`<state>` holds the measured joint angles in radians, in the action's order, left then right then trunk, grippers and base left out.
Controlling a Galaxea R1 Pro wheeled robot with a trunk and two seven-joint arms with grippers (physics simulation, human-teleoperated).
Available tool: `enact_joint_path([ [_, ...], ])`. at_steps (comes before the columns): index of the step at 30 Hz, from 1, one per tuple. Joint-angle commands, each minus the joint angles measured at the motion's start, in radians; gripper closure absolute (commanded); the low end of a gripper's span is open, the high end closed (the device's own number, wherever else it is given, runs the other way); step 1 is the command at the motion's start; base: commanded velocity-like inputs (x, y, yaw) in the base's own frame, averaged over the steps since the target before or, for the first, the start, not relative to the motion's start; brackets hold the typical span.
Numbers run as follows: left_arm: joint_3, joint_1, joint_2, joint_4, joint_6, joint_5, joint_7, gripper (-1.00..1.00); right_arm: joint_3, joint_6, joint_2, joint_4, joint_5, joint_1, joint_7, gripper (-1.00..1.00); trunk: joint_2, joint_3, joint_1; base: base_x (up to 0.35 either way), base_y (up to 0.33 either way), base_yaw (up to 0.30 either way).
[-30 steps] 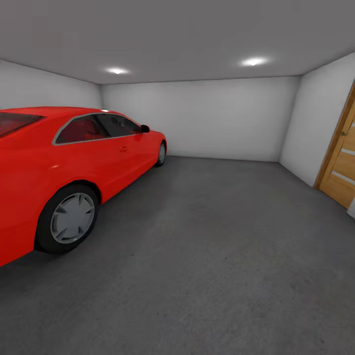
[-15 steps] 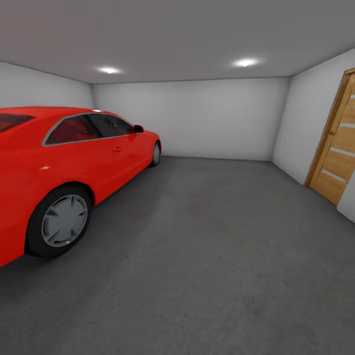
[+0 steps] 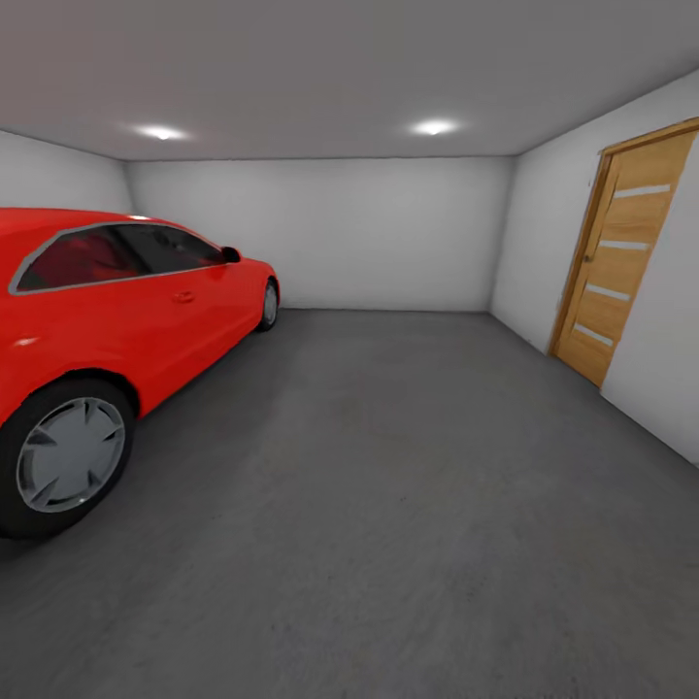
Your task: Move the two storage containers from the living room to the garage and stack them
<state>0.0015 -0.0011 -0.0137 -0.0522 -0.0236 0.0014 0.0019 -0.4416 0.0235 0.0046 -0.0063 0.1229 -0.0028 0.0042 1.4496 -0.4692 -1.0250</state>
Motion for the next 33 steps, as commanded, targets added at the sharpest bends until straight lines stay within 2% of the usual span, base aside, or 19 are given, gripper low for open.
enact_joint_path([
  [1, 0.0, 0.0, 0.0, 0.0, -0.002, 0.0, 0.0, -1.0, -0.054, 0.003, 0.0, 0.0, 0.011, 0.0, 0.0, -1.0, 0.0, -0.001, 0.0, 0.0, 0.0, -0.282],
  [33, 0.0, 0.0, 0.0, 0.0, -0.002, 0.0, 0.0, -1.0, -0.057, 0.004, 0.0, 0.0, 0.011, 0.0, 0.0, -1.0, 0.0, -0.001, 0.0, 0.0, 0.0, -0.282],
])
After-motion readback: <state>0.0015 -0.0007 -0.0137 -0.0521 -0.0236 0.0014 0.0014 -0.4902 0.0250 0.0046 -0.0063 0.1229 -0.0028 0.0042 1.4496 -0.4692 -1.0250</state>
